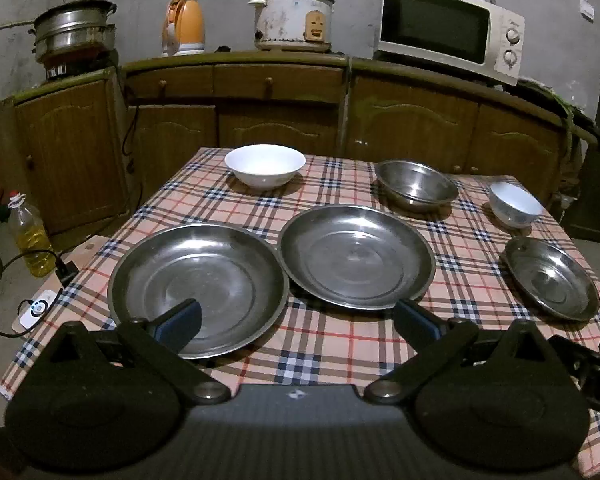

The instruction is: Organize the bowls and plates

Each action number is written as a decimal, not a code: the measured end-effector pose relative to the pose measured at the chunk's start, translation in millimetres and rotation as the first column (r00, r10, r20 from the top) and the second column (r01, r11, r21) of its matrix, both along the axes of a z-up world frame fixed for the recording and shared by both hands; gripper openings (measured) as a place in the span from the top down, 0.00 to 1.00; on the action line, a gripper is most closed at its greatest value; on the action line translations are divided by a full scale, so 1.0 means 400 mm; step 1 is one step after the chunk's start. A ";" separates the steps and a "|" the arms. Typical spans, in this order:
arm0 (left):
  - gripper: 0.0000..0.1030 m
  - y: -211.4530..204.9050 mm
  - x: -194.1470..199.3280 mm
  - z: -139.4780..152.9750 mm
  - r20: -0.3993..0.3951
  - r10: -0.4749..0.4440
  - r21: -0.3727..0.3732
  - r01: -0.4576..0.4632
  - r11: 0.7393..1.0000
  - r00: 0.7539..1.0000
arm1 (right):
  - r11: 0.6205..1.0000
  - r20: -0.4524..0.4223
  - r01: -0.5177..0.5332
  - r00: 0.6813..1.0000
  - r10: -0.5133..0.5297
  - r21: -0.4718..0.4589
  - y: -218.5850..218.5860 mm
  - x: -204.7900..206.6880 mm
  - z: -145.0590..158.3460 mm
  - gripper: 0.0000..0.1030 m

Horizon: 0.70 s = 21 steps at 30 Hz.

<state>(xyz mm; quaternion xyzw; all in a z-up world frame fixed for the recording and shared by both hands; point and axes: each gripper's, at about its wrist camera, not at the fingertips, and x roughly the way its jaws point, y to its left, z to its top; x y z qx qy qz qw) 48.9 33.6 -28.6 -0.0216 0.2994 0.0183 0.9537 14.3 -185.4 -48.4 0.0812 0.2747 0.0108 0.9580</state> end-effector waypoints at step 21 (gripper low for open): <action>0.00 0.028 0.071 -0.034 -0.036 0.023 0.004 -0.023 1.000 0.999 | 1.000 -0.011 -0.015 1.000 0.014 -0.014 0.022 0.084 -0.025 0.00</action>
